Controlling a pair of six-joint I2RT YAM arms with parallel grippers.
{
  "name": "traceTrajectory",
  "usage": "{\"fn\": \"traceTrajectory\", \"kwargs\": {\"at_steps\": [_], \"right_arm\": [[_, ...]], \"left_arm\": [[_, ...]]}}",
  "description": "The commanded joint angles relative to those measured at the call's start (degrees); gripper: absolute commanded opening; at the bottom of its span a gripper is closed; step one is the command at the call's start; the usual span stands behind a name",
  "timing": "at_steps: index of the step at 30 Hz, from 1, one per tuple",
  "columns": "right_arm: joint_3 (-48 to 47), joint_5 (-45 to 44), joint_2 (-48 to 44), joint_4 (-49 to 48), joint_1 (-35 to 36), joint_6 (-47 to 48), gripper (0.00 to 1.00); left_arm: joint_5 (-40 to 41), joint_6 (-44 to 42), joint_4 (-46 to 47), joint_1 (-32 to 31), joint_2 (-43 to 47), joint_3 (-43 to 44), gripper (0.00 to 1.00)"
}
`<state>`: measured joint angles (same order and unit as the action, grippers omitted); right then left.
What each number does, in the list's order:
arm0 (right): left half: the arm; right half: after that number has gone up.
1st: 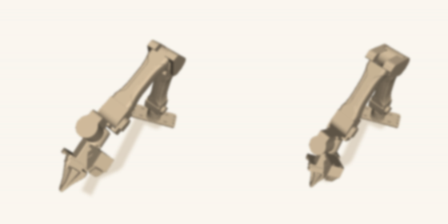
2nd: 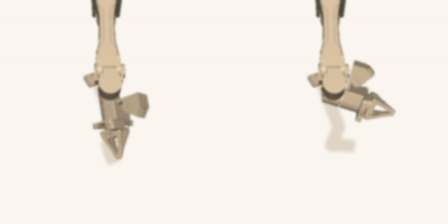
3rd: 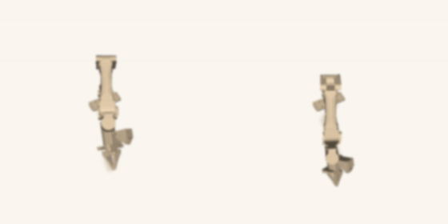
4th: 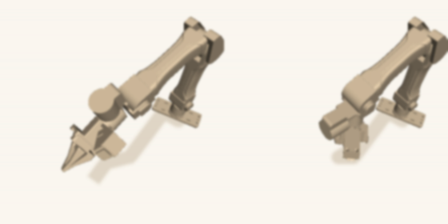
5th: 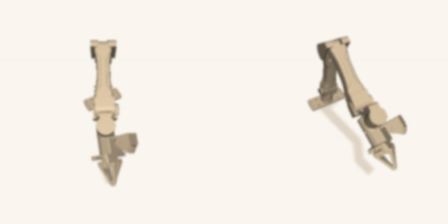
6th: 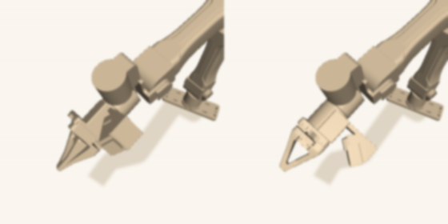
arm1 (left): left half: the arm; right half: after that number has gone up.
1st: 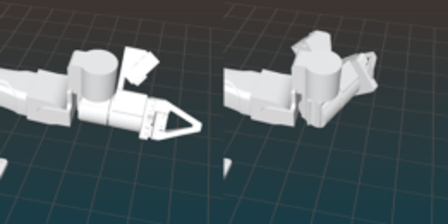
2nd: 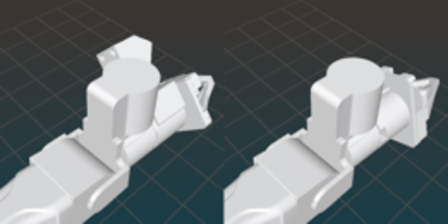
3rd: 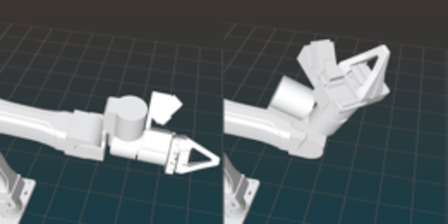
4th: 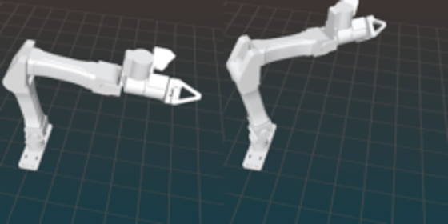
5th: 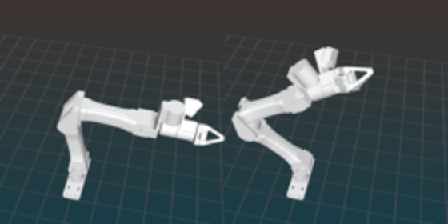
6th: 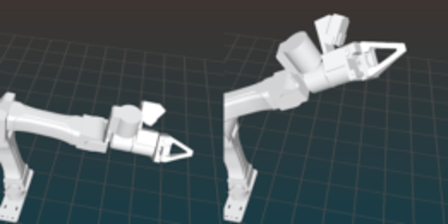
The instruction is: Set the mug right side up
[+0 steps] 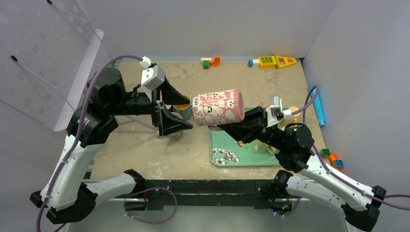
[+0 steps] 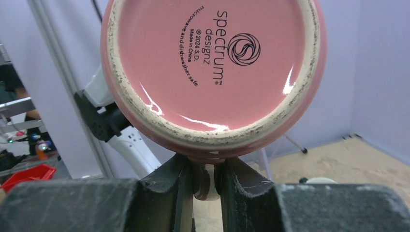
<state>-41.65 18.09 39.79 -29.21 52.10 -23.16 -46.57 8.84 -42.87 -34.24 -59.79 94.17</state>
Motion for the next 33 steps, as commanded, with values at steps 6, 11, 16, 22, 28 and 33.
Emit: {"fn": "traceTrajectory", "kwargs": {"at_steps": [6, 11, 16, 22, 28, 33], "right_arm": [[-5.2, 4.0, 6.5, -18.0, 2.4, -0.4, 0.0], [-5.1, 0.3, 7.7, -17.1, 2.7, 2.2, 0.0], [-6.0, -1.1, 11.1, -14.5, 2.7, 2.3, 0.0], [-4.5, -2.3, 13.0, -13.2, 2.7, 3.0, 0.0], [-4.8, -8.1, 11.3, -3.5, 2.7, 3.8, 0.51], [-6.2, -22.7, 8.1, 13.8, 2.6, 3.9, 0.89]], "left_arm": [[-17.1, 16.8, 15.3, 0.3, -4.1, -1.2, 0.9], [-19.8, 20.5, 18.9, 0.3, -3.5, -2.4, 0.67], [-18.7, 21.2, 17.9, 0.2, -3.7, -1.3, 0.3], [-14.0, 18.8, 15.0, 0.9, -2.9, -2.7, 0.0], [0.0, 6.9, 3.9, 1.7, -1.4, -1.2, 0.0], [20.3, -9.4, -6.7, 1.6, -1.1, -0.4, 0.0]]}}
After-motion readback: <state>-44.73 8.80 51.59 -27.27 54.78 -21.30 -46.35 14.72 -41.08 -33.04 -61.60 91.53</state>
